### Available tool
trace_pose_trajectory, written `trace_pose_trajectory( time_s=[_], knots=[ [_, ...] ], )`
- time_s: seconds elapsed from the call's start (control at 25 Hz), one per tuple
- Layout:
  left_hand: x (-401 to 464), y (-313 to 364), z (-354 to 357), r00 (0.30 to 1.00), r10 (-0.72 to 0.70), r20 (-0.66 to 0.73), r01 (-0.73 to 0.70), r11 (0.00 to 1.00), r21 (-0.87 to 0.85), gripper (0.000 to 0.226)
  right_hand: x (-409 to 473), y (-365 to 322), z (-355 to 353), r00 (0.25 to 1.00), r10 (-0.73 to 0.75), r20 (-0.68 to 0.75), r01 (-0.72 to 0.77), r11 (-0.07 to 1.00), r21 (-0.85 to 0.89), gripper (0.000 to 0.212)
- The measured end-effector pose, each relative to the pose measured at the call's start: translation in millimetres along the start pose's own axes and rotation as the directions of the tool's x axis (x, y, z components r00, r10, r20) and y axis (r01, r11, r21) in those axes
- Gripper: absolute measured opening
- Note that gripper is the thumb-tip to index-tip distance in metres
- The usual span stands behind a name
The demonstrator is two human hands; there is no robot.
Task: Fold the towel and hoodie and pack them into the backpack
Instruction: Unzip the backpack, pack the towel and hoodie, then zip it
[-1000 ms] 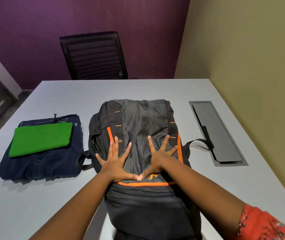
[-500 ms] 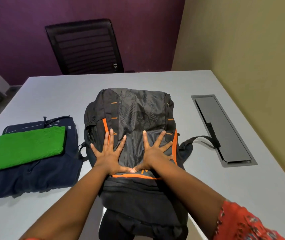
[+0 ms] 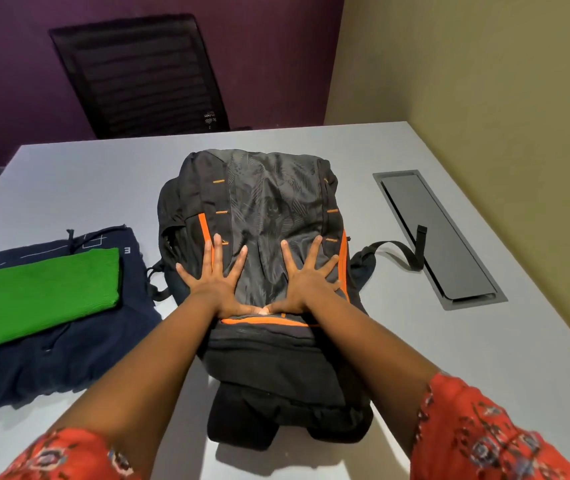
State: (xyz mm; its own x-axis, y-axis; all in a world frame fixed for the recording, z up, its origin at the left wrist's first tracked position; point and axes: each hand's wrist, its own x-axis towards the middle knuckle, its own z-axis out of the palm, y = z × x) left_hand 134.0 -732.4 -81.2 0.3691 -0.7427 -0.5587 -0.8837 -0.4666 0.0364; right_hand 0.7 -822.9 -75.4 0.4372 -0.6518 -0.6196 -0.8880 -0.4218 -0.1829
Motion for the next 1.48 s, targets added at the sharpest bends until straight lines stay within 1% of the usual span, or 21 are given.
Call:
trace_pose_trajectory(
  time_s=[0.16,0.24,0.32,0.4,0.48,0.68,0.76,0.84,0.88,0.92,0.96,1.0,1.04,1.08,1.12,1.16,1.2,1.24,1.36,1.44,1.48],
  knots=[
    [-15.3,-2.8,3.6,0.997,0.055,0.053,-0.053,0.998,-0.029,0.121,-24.5,18.3,-0.2,0.989,-0.068,0.131,0.068,0.998,0.006,0.123],
    [-24.5,-5.4,-1.3,0.984,0.097,0.151,-0.084,0.992,-0.092,0.124,-37.5,29.7,1.2,0.976,-0.097,0.195,0.098,0.995,0.007,0.124],
    [-37.4,-8.2,-6.5,0.955,0.134,0.263,-0.105,0.987,-0.122,0.139,-50.2,36.1,3.5,0.962,-0.104,0.251,0.119,0.992,-0.048,0.128],
    [-51.3,-9.5,-2.8,0.943,0.14,0.302,-0.119,0.989,-0.085,0.15,-61.7,37.1,7.9,0.955,-0.093,0.283,0.135,0.982,-0.134,0.131],
    [-62.4,-9.2,13.2,0.956,0.129,0.264,-0.117,0.991,-0.059,0.145,-73.6,36.3,17.6,0.955,-0.076,0.288,0.143,0.965,-0.222,0.132],
    [-80.1,-13.6,57.7,0.997,0.075,0.022,-0.075,0.997,-0.003,0.144,-84.7,37.6,38.2,0.946,-0.069,0.317,0.17,0.938,-0.303,0.126],
    [-83.8,-11.6,59.1,0.999,0.047,0.004,-0.047,0.998,0.036,0.141,-85.1,39.6,27.0,0.93,-0.082,0.358,0.182,0.95,-0.255,0.115],
    [-84.9,-7.4,57.1,1.0,0.025,0.002,-0.025,0.997,0.071,0.136,-84.4,46.0,5.0,0.911,-0.153,0.384,0.217,0.968,-0.129,0.096],
    [-84.2,-6.6,56.0,1.0,0.018,0.002,-0.018,0.996,0.092,0.132,-83.0,53.3,-7.6,0.91,-0.206,0.36,0.223,0.975,-0.007,0.082],
    [-84.4,-5.5,52.8,1.0,0.009,0.01,-0.01,0.993,0.115,0.13,-80.8,63.1,-19.8,0.92,-0.262,0.291,0.22,0.961,0.169,0.064],
    [-84.6,-4.6,49.1,1.0,-0.002,0.028,-0.003,0.989,0.15,0.128,-79.1,73.1,-30.0,0.941,-0.29,0.176,0.209,0.904,0.373,0.039],
    [-84.5,-4.3,45.8,0.999,-0.012,0.053,0.002,0.983,0.186,0.126,-76.7,84.4,-38.0,0.963,-0.266,0.044,0.198,0.807,0.556,0.012],
    [-84.2,-4.9,44.0,0.997,-0.018,0.075,0.002,0.976,0.218,0.122,-71.1,96.5,-43.5,0.978,-0.187,-0.097,0.203,0.713,0.671,0.013],
    [-86.5,-3.9,39.7,0.996,-0.021,0.082,0.002,0.972,0.233,0.117,-62.2,109.1,-47.1,0.976,-0.081,-0.202,0.205,0.66,0.723,0.022],
    [-88.3,-4.6,37.2,0.997,-0.01,0.072,-0.008,0.969,0.249,0.109,-54.6,120.2,-50.2,0.96,0.005,-0.281,0.21,0.652,0.728,0.024],
    [-91.0,-5.9,36.6,0.998,0.035,0.047,-0.047,0.959,0.281,0.097,-45.8,129.3,-50.5,0.936,0.066,-0.345,0.206,0.692,0.692,0.02],
    [-94.0,-7.7,37.0,0.991,0.129,-0.046,-0.108,0.941,0.322,0.083,-37.5,135.3,-48.9,0.922,0.082,-0.378,0.197,0.742,0.641,0.014],
    [-95.3,-11.2,38.3,0.956,0.24,-0.167,-0.166,0.915,0.367,0.072,-29.8,138.9,-46.6,0.917,0.077,-0.392,0.189,0.781,0.595,0.016],
    [-94.3,-30.8,47.4,0.913,0.368,-0.176,-0.279,0.878,0.389,0.05,-11.1,136.5,-39.0,0.925,-0.031,-0.378,0.245,0.81,0.532,0.037],
    [-107.8,-38.1,49.3,0.896,0.412,-0.166,-0.327,0.865,0.38,0.047,-2.7,125.3,-35.9,0.914,-0.158,-0.373,0.341,0.796,0.499,0.043],
    [-113.3,-41.0,49.0,0.866,0.46,-0.197,-0.363,0.848,0.388,0.047,0.4,120.4,-34.5,0.906,-0.201,-0.371,0.372,0.797,0.477,0.044]
  ],
)
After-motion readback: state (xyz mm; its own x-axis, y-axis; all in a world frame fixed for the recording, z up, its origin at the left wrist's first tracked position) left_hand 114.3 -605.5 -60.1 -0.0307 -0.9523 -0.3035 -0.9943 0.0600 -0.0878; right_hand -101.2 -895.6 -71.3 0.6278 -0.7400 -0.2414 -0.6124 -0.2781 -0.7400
